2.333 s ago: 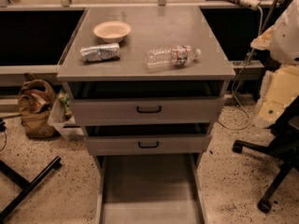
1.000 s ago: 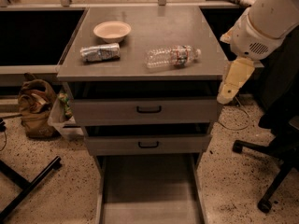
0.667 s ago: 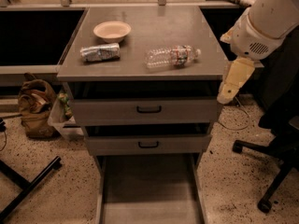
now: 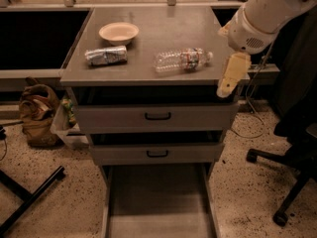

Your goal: Place water bottle into bottom drawer

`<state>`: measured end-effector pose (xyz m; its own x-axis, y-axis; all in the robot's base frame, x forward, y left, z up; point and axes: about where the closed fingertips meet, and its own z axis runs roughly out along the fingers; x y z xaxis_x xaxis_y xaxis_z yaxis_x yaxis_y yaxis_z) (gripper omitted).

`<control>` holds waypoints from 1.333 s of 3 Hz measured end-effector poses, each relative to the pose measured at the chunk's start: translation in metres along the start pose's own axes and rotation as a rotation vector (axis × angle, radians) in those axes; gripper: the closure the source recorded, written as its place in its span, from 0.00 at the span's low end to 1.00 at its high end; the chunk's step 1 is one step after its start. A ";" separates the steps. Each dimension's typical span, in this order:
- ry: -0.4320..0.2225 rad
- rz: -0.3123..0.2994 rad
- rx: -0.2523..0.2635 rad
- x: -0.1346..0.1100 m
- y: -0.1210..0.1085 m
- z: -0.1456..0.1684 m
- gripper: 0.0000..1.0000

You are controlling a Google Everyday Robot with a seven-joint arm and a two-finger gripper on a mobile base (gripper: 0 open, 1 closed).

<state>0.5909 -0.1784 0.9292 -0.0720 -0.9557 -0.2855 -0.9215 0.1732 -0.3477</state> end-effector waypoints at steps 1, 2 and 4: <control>-0.030 -0.040 0.000 -0.012 -0.033 0.020 0.00; -0.052 -0.072 -0.047 -0.023 -0.079 0.073 0.00; -0.044 -0.097 -0.040 -0.028 -0.086 0.082 0.00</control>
Offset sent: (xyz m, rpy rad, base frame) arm 0.1146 0.0245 -0.0216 0.0052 -0.0026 0.1098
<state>0.7034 -0.1468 0.8940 0.0342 -0.9560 -0.2912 -0.9380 0.0699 -0.3396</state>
